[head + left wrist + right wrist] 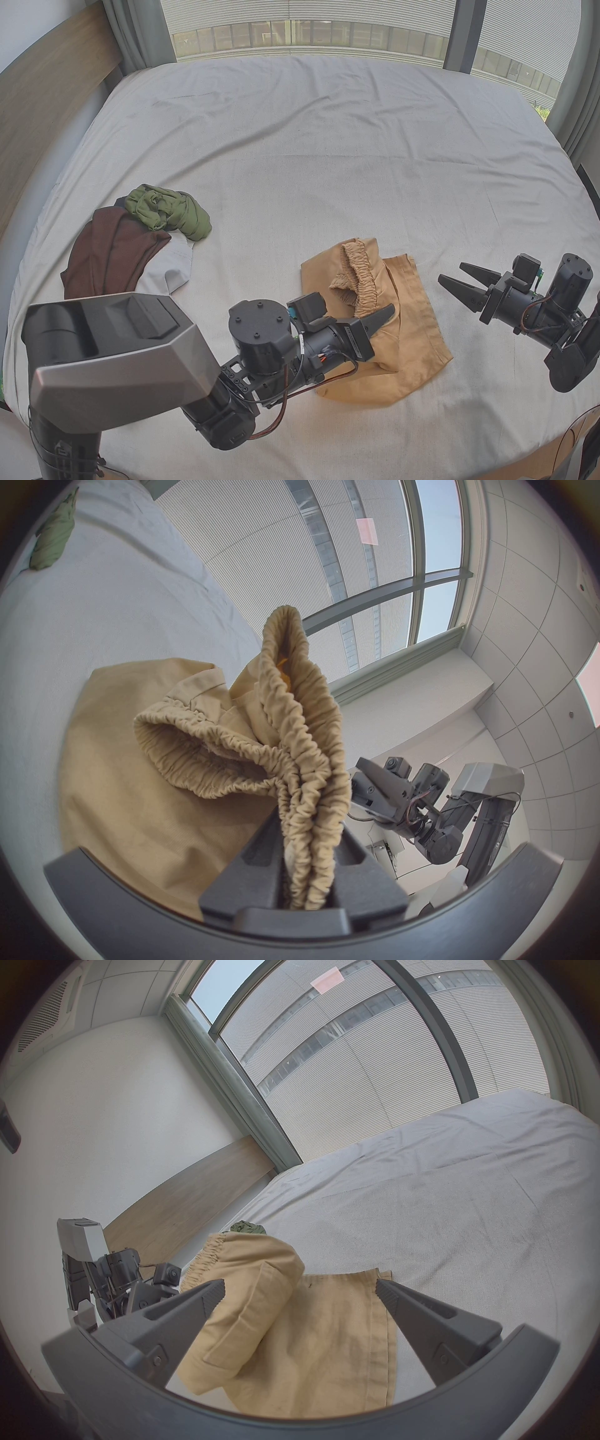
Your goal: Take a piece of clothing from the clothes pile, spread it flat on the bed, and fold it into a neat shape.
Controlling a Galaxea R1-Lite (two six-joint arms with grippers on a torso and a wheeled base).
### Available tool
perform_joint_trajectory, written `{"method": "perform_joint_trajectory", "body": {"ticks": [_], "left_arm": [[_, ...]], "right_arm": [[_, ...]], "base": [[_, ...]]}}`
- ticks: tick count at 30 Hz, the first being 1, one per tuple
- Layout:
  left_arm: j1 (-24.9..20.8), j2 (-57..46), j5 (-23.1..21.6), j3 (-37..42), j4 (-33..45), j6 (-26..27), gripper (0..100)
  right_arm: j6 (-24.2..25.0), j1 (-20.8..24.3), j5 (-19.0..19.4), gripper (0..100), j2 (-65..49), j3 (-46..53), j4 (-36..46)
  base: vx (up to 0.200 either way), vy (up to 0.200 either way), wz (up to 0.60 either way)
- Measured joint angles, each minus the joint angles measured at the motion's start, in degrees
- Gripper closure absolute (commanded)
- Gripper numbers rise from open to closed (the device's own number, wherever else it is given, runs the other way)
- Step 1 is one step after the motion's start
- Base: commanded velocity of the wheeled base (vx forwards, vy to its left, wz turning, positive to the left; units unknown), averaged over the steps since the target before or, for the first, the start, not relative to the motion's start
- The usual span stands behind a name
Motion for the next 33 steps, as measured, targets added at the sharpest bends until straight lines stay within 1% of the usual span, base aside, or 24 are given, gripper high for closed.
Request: {"method": "perform_joint_trajectory", "body": {"ticks": [12,13,19,24,27,33], "left_arm": [[-0.4,3.7,0.2,-3.1,0.3,0.0,100],[-0.3,3.8,0.2,-3.2,0.3,0.0,0],[-0.2,4.1,0.3,-3.9,0.3,0.1,0],[-0.1,4.4,2.2,-4.8,0.4,0.3,0],[0.2,4.5,2.5,-5.0,0.3,0.4,0],[1.2,4.1,3.7,-3.2,-0.2,0.6,0]], "right_arm": [[0.0,-0.2,0.1,0,0.0,-0.1,0.0],[0.0,-0.2,0.1,0,0.0,-0.2,0.0],[0.0,-0.4,0.1,0,0.0,-0.4,0.0],[0.0,-0.9,0.1,0,0.0,-0.7,0.0],[0.0,-1.2,0.1,0,0.0,-0.8,0.0],[0.0,-1.4,0.1,0,0.0,-0.8,0.0]], "base": [[0.0,0.0,0.0],[0.0,0.0,0.0],[0.0,0.0,0.0],[0.0,0.0,0.0],[0.0,0.0,0.0],[0.0,0.0,0.0]]}}
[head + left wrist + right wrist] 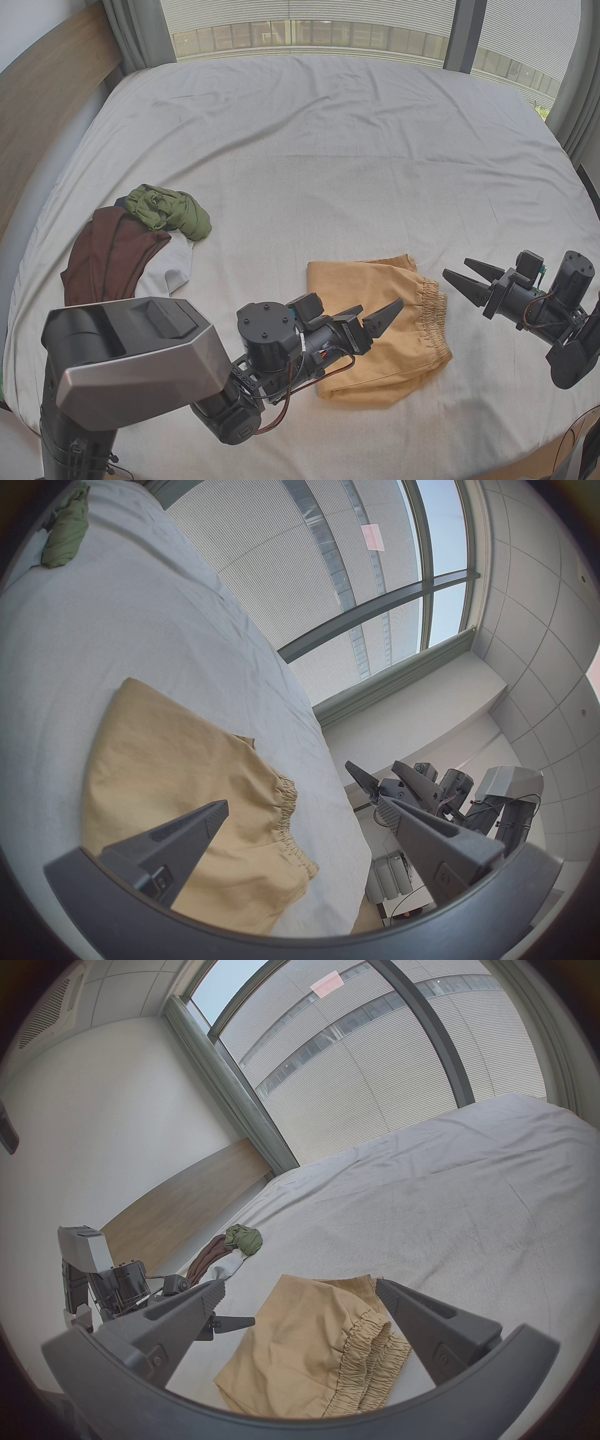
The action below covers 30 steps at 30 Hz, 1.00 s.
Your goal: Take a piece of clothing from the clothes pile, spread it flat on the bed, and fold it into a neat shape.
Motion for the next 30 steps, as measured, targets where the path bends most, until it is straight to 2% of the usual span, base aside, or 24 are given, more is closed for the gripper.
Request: {"method": "perform_joint_trajectory", "body": {"ticks": [13,26,30], "left_arm": [[4.9,-11.1,-0.9,15.2,-0.8,1.0,0],[18.6,-27.2,-11.4,27.8,-1.1,0.9,0],[22.1,-30.5,-13.7,30.9,-1.1,3.5,0]], "right_arm": [[-0.2,1.1,-0.2,0,0.3,1.1,0.1],[-0.4,3.1,-0.7,0,0.5,3.3,0.0],[-0.4,3.1,-0.7,0,0.9,4.0,0.4]], "base": [[0.0,0.0,0.0],[0.0,0.0,0.0],[0.0,0.0,0.0]]}}
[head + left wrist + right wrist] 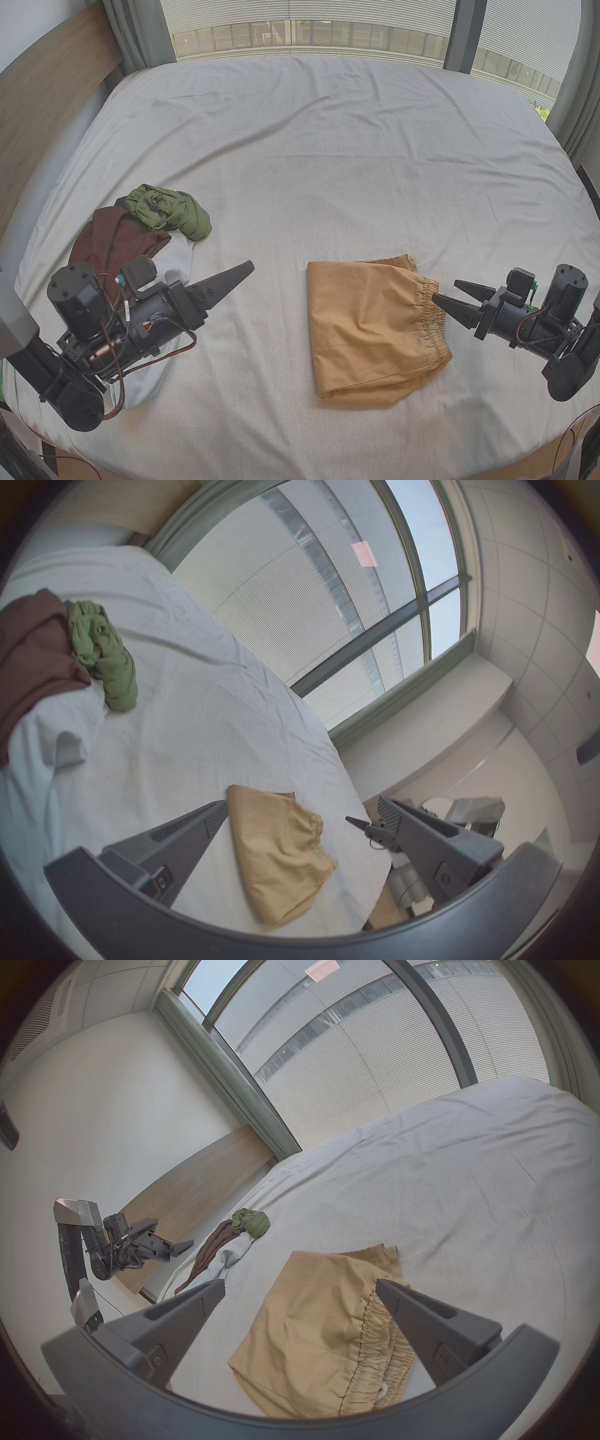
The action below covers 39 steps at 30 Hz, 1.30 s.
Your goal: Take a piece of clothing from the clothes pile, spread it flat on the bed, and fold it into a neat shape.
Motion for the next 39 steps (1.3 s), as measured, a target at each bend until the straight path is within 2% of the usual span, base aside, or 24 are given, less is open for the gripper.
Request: {"method": "perform_joint_trajectory", "body": {"ticks": [3,8,14,23,29,34,39], "left_arm": [[1.6,-1.3,-2.2,2.9,0.0,3.8,0],[2.8,-1.3,-3.1,5.9,0.0,7.7,0],[3.4,0.0,-3.2,7.5,0.0,12.8,0],[3.4,2.8,-3.3,8.4,-0.1,15.5,0],[3.2,3.4,-3.4,8.6,-0.1,15.5,0],[3.0,3.5,-3.4,8.6,-0.1,15.5,0],[3.0,3.6,-3.4,8.7,-0.1,15.5,0]], "right_arm": [[-0.2,-0.4,-0.1,0,1.1,1.6,0.2],[-1.0,-1.6,-0.1,0,4.4,3.3,-0.1],[-6.7,-4.5,-0.1,0,8.9,6.3,-0.2],[-8.0,-5.8,0.2,0,14.9,9.3,-0.4],[-5.7,-5.3,1.0,0,18.3,8.3,-0.5],[-0.6,-4.4,3.4,0,20.2,6.5,-0.5],[4.7,-3.4,4.0,0,21.0,4.2,-0.5]], "base": [[0.0,0.0,0.0],[0.0,0.0,0.0],[0.0,0.0,0.0],[0.0,0.0,0.0],[0.0,0.0,0.0],[0.0,0.0,0.0],[0.0,0.0,0.0]]}}
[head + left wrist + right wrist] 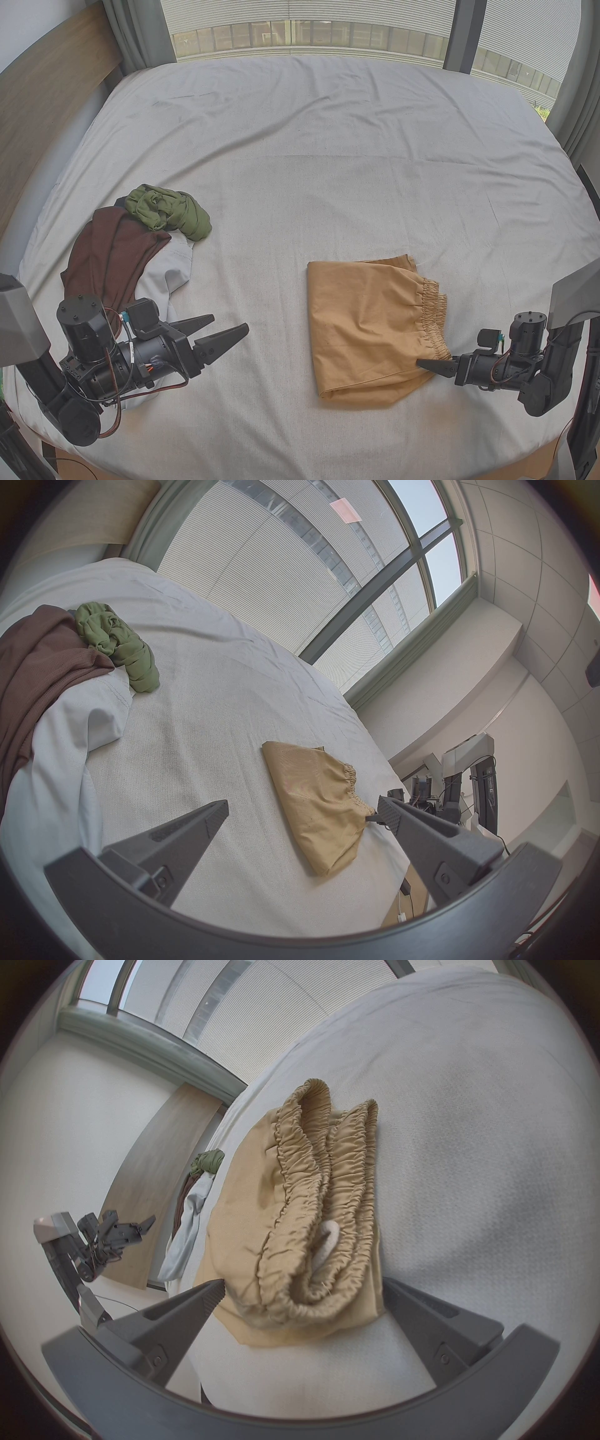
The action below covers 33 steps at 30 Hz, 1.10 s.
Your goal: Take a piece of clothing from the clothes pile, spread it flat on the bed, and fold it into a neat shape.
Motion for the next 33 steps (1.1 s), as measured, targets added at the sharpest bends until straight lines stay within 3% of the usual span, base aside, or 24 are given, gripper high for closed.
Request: {"method": "perform_joint_trajectory", "body": {"ticks": [17,18,33], "left_arm": [[0.0,-0.2,0.0,0.3,0.0,0.0,0],[0.0,-0.2,0.0,0.3,0.0,0.0,0],[0.0,-0.2,0.0,0.5,0.0,0.1,0]], "right_arm": [[1.6,3.9,-0.4,0,0.7,-2.3,0.0],[1.6,4.0,-0.4,100,0.7,-2.4,0.0],[1.3,5.3,-0.4,100,-0.2,-1.7,0.0]], "base": [[0.0,0.0,0.0],[0.0,0.0,0.0],[0.0,0.0,0.0]]}}
